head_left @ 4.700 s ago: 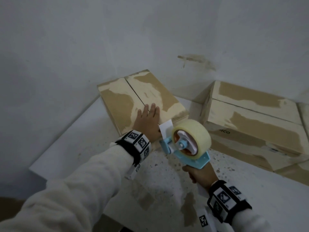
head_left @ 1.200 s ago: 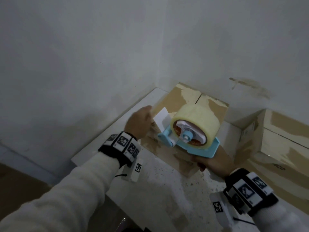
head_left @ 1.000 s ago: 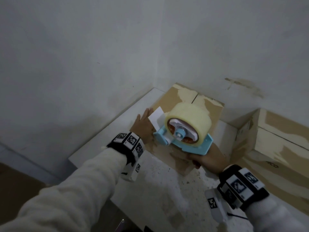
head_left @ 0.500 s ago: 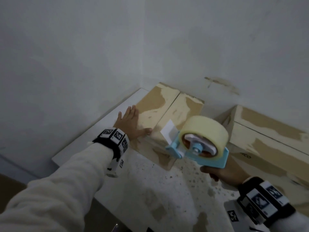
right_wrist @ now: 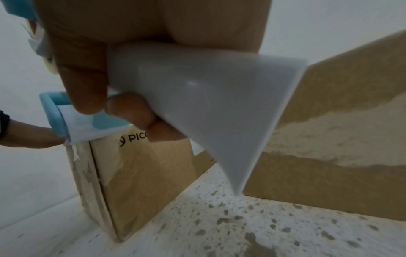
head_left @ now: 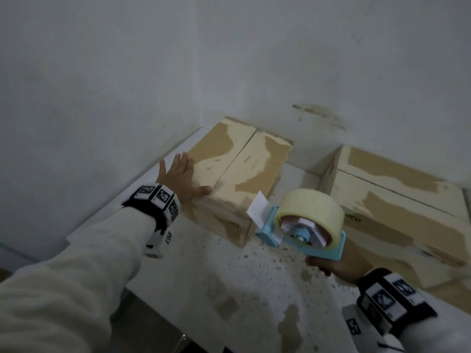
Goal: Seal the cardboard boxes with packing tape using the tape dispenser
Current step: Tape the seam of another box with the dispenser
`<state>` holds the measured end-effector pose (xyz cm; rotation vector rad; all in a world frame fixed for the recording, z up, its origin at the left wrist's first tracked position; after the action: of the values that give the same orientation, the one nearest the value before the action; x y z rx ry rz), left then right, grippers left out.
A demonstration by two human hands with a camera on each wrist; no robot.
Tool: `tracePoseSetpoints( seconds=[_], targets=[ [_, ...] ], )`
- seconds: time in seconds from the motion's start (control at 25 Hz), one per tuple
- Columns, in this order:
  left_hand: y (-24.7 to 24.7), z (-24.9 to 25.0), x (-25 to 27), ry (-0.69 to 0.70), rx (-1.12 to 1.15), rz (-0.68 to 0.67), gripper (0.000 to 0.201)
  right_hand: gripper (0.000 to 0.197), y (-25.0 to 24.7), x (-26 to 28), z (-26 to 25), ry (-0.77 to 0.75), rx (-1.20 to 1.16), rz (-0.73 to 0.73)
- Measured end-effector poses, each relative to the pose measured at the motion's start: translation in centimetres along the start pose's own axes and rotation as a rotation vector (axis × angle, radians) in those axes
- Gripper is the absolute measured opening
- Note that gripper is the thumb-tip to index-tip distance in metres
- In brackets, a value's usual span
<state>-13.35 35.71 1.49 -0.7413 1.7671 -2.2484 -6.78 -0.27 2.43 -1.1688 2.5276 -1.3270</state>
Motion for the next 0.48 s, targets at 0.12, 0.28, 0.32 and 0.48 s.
tracePoseSetpoints(
  seconds=[0.12, 0.28, 0.32, 0.48],
  targets=[
    [0.5, 5.1, 1.9, 0.121, -0.022, 0.063, 0.07, 0.032, 0.2, 0.0, -0.1, -0.002, -0.04, 0.006],
    [4.8, 11.6, 3.8, 0.305, -0.036, -0.046, 0.066, 0.033, 0.5, 0.5, -0.4, -0.008, -0.099, 0.006],
    [5.2, 11.9, 3.7, 0.304, -0.028, -0.047, 0.068, 0.033, 0.4, 0.6, -0.4, -0.01, -0.104, 0.013],
    [5.1, 11.7, 3.9, 0.295, 0.09, -0.02, 0.07, 0.032, -0.4, 1.1, 0.2, -0.018, -0.116, 0.032]
  ],
)
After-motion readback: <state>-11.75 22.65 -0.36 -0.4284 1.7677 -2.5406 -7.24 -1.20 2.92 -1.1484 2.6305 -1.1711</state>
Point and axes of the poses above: each hand's wrist, its own x-axis away from the middle knuckle, its own y-axis out of the palm, z = x × y, the point moved 2 cm from there along -x, towards the middle knuckle, and after that the axes turned 9 degrees about x, right-handed, at the moved point
